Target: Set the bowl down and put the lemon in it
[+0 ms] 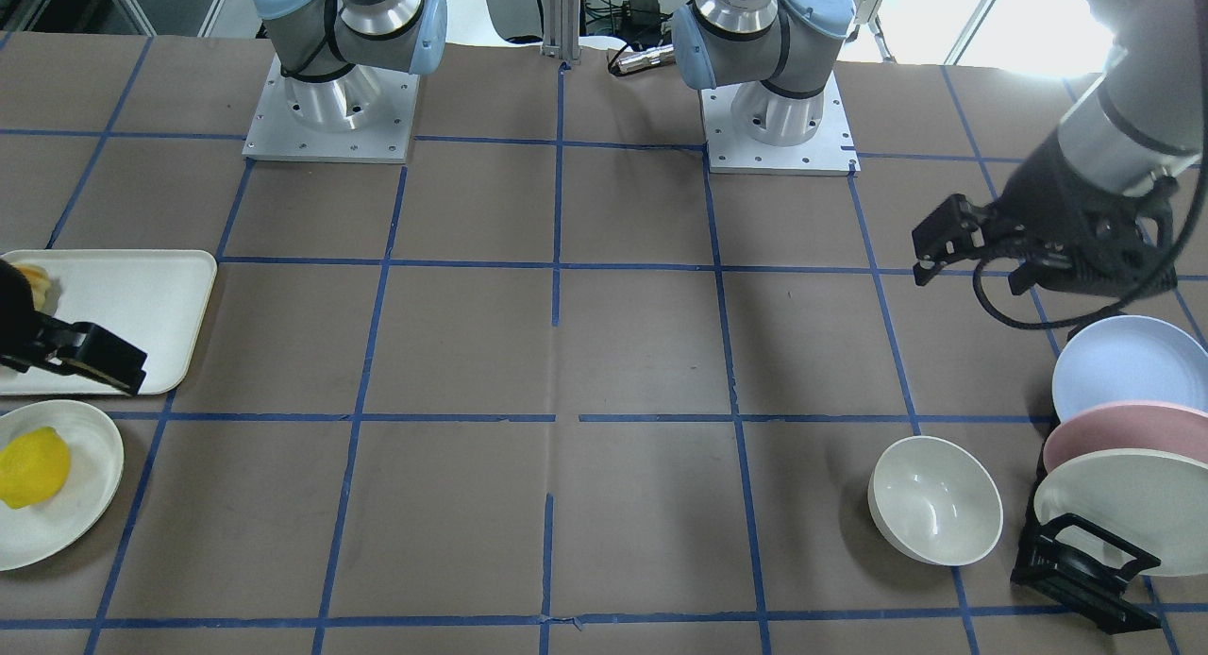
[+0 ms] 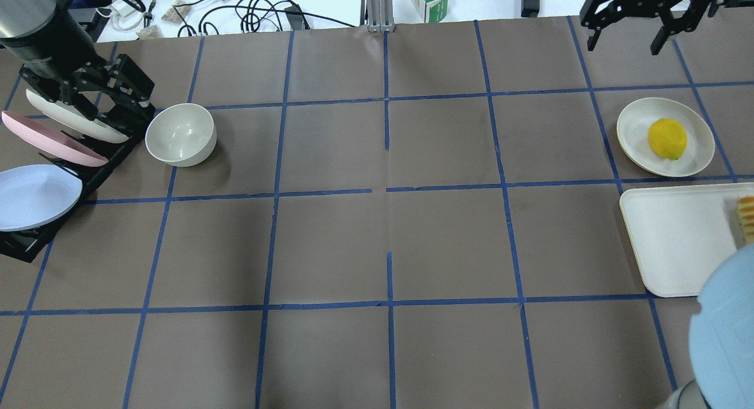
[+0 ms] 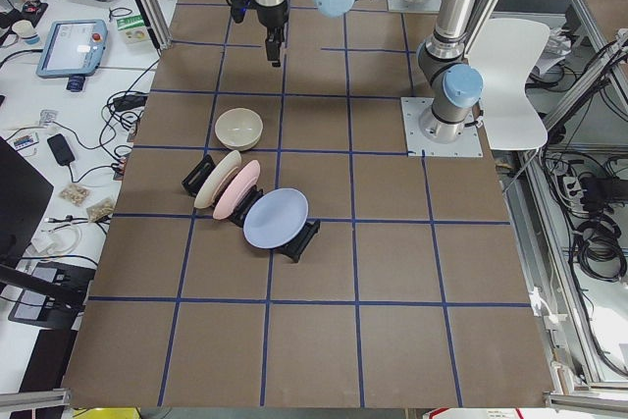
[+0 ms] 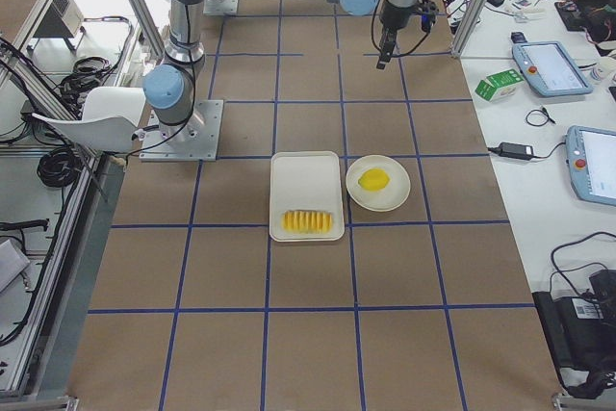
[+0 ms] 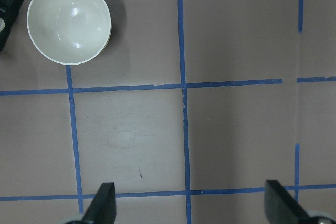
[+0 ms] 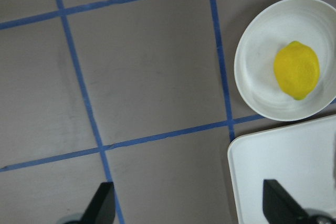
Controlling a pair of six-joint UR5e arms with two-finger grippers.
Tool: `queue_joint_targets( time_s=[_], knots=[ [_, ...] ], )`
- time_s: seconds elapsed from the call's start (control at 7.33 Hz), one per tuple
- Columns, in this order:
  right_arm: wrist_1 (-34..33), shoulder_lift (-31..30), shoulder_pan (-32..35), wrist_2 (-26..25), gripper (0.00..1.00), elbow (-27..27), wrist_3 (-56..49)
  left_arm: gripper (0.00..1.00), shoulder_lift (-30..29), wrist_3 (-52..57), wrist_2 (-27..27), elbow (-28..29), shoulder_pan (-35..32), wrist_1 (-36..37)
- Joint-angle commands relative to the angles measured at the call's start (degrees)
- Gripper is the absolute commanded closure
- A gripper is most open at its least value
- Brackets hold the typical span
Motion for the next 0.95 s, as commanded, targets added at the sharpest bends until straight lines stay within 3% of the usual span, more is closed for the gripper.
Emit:
queue_joint_targets(
  time_s=[0.0, 0.27, 0.55, 0.82],
  knots=[
    [-3.68, 4.73, -5.14, -0.89, 0.00, 0.61, -11.67, 0.00, -8.87, 1.94, 0.13, -1.23, 2.03, 11.64],
    [-9.82, 8.95, -8.83, -1.86, 0.02, 2.87, -20.48, 0.00, -15.13, 1.67, 0.30, -0.17, 2.38, 18.43],
    [-23.92, 9.06, -11.21, -1.77, 0.00, 11.81, -29.00, 0.00, -19.71, 1.50, 0.13, 0.27, 4.83, 23.19],
    [-34.59, 8.88, -12.19, -1.34, 0.00, 19.91, -30.87, 0.00, -22.79, 2.20, 0.13, 0.27, 5.02, 25.05]
  ],
)
